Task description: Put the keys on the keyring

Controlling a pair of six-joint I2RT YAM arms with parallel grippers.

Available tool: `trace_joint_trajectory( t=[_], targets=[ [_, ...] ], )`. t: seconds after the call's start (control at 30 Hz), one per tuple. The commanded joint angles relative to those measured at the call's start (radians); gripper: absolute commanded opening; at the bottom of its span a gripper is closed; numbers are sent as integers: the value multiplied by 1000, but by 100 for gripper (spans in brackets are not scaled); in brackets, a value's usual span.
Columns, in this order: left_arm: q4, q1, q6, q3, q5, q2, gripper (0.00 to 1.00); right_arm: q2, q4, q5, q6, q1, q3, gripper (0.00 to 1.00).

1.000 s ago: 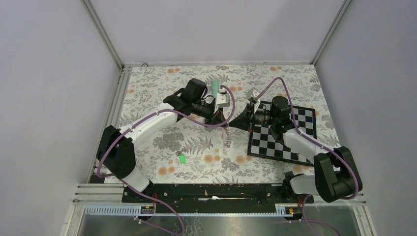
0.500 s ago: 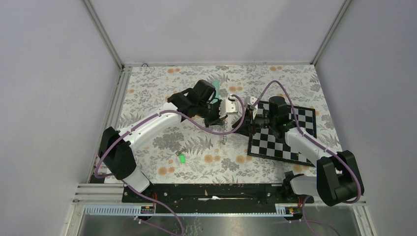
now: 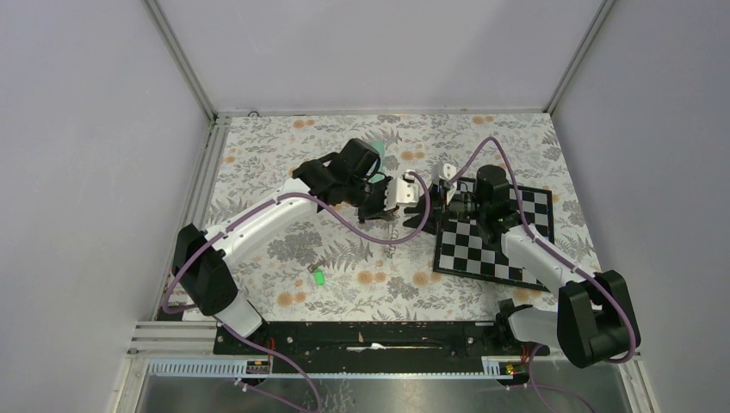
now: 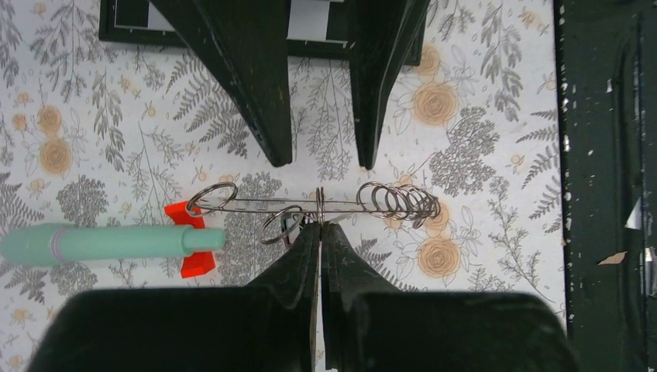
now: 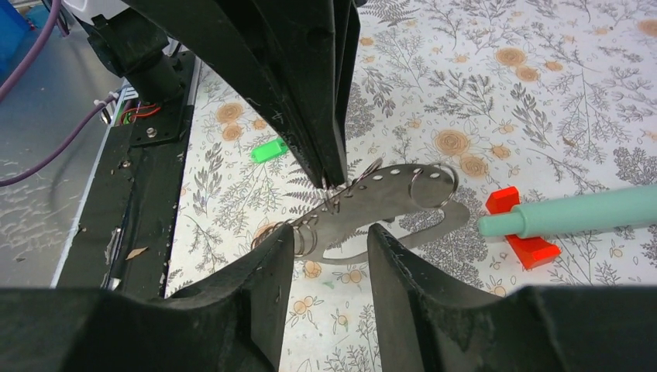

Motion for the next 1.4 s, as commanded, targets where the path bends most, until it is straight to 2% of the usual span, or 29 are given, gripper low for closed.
trace_joint_trajectory(
  t=[0.0,0.23,0.6,0.8,0.9,1.03,1.07,1.17,1.27,1.37],
  targets=[
    [15,-4,-23,60,107,-46,0,-24,58,-36,9,14,28,47],
    [15,-4,-41,61,128,-39,0,-28,78,-41,34,23,29,42],
    [15,-3,-50,65,128,-21,0,-12,108,-37,62,47,20,27],
    [35,-4,-56,54,126,-25,0,0,116,-34,70,55,15,14],
    [39,-2,-64,54,135,-25,0,0,136,-37,92,55,17,1],
    [54,20,-72,48,190,-30,0,-2,170,-46,149,55,26,0],
    [56,37,-69,49,216,-31,3,-4,181,-49,169,56,32,0],
    [79,106,-84,40,337,-33,21,-4,257,-52,282,53,43,0],
    [118,165,-108,18,458,-44,35,2,400,-56,416,50,35,0],
    [207,185,-143,-35,487,-74,45,11,509,-53,517,48,33,0]
  ],
)
